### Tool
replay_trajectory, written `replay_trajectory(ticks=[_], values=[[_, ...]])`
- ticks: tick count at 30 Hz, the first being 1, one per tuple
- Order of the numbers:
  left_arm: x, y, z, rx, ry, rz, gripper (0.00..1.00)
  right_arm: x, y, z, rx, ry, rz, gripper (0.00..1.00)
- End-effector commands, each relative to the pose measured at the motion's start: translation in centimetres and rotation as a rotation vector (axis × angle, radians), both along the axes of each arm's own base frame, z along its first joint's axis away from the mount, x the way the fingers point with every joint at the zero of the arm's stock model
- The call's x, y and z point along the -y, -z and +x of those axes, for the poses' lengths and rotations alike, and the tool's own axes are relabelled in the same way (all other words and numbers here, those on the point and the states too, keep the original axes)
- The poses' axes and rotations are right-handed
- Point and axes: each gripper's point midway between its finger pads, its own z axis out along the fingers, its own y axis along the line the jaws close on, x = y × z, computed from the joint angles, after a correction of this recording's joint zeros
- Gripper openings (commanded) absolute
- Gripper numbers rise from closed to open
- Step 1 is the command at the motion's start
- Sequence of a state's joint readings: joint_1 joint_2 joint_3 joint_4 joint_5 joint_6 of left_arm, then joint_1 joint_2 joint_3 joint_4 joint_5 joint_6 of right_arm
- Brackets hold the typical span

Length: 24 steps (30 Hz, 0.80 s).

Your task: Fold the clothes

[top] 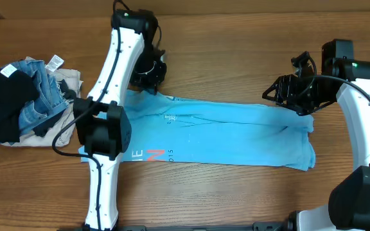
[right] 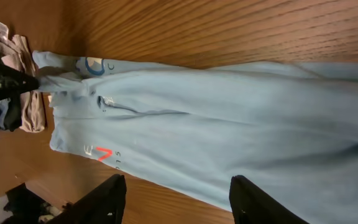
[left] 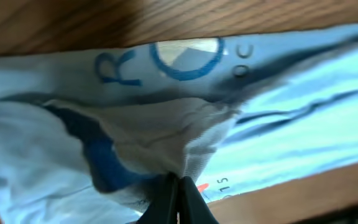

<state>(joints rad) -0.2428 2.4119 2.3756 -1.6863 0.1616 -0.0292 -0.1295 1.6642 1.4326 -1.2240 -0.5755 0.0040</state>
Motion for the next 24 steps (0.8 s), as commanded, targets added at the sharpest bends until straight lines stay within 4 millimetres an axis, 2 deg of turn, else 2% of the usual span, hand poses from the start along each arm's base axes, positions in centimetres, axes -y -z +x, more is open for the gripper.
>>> replay_trajectory(ticks=[1,8,12,20,23,24], values=[[-0.1,-2.3,-1.2,0.052,-0.026,0.101,0.04,-0.2,-0.6,0.1,0.023,-0.006,-0.003,0.58],[-0.9,0.4,-4.8,-0.086,-0.037,0.205,0.04,-0.2,-0.6,0.1,0.023,-0.006,-0.003,0.57],[-1.8,2.2,-8.0,-0.206,-0.046,0.243,0.04,-0.2,-0.6,0.1,0.024,-0.007,-0.003,0.57],[-2.1,3.0,-12.9,-0.333,-0.018,0.285,0.04,0.0,-0.6,0.2,0.027,-0.004,-0.013,0.58],[-1.8,3.2,-13.7,-0.351,0.000,0.297,0.13,0.0,-0.6,0.3,0.033,-0.004,-0.015,0.58],[-1.6,3.3,-13.9,-0.355,0.004,0.295,0.19,0.0,-0.6,0.4,0.035,-0.004,-0.015,0.58]])
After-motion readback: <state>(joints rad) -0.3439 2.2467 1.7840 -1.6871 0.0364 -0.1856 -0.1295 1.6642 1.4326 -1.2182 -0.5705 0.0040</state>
